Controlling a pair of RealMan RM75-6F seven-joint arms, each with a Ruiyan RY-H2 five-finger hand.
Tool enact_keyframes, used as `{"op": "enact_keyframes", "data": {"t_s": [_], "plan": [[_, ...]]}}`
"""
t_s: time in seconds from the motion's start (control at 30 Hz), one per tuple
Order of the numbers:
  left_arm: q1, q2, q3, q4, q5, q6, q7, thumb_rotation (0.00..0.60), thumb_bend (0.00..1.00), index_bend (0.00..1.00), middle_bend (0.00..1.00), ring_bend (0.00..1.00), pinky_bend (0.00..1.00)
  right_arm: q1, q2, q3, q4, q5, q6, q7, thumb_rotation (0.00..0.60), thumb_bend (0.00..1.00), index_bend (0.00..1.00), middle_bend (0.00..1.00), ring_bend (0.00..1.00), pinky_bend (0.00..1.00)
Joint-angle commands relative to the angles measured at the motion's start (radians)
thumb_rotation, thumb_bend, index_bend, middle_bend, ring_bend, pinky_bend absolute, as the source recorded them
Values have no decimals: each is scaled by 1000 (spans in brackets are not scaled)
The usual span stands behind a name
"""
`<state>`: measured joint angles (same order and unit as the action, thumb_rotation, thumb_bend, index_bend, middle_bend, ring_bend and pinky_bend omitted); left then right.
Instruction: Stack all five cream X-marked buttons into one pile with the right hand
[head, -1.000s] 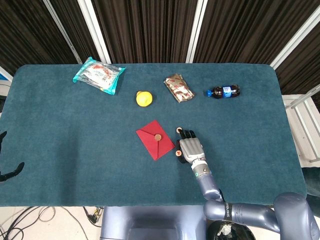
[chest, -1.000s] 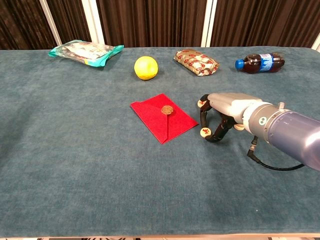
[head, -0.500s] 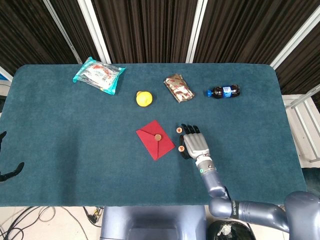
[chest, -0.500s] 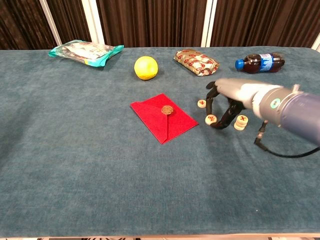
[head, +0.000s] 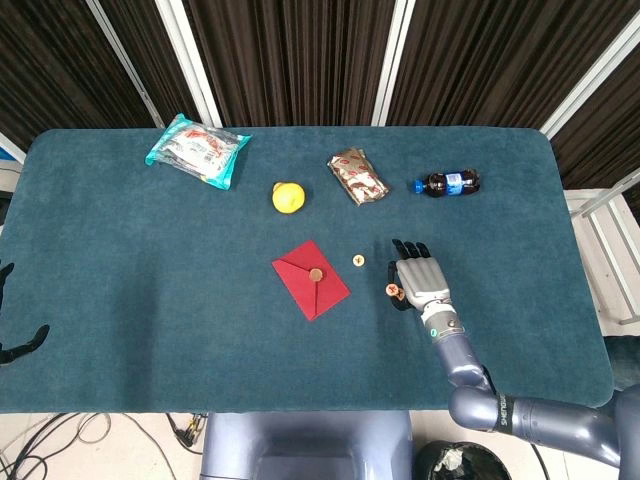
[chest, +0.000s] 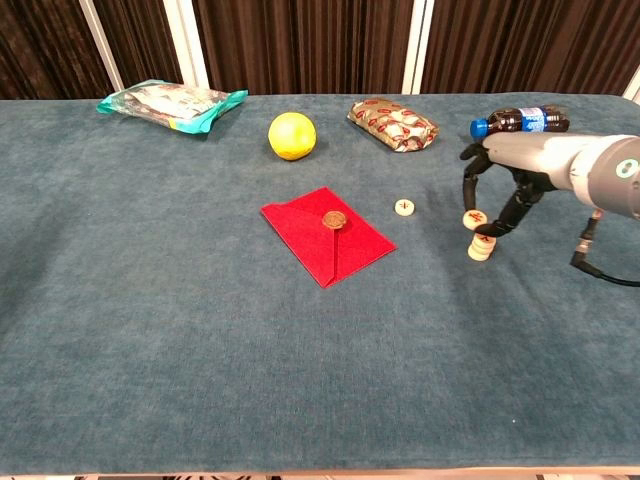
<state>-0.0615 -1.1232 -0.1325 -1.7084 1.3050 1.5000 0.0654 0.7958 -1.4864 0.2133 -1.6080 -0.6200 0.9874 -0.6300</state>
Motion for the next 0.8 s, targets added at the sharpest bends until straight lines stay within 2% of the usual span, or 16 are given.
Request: {"op": "enact_keyframes", "data": {"t_s": [0.03, 0.8], "plan": [[0, -1, 0, 1, 0, 0, 1, 600, 201, 101, 0, 0, 0, -5, 7, -13, 9, 2, -11, 14, 600, 397, 541, 0, 0, 0], [0, -1, 0, 3, 0, 1, 3, 600, 201, 101, 0, 0, 0, -2, -15, -43, 66, -2, -24, 72, 600, 398, 541, 0, 0, 0]]}}
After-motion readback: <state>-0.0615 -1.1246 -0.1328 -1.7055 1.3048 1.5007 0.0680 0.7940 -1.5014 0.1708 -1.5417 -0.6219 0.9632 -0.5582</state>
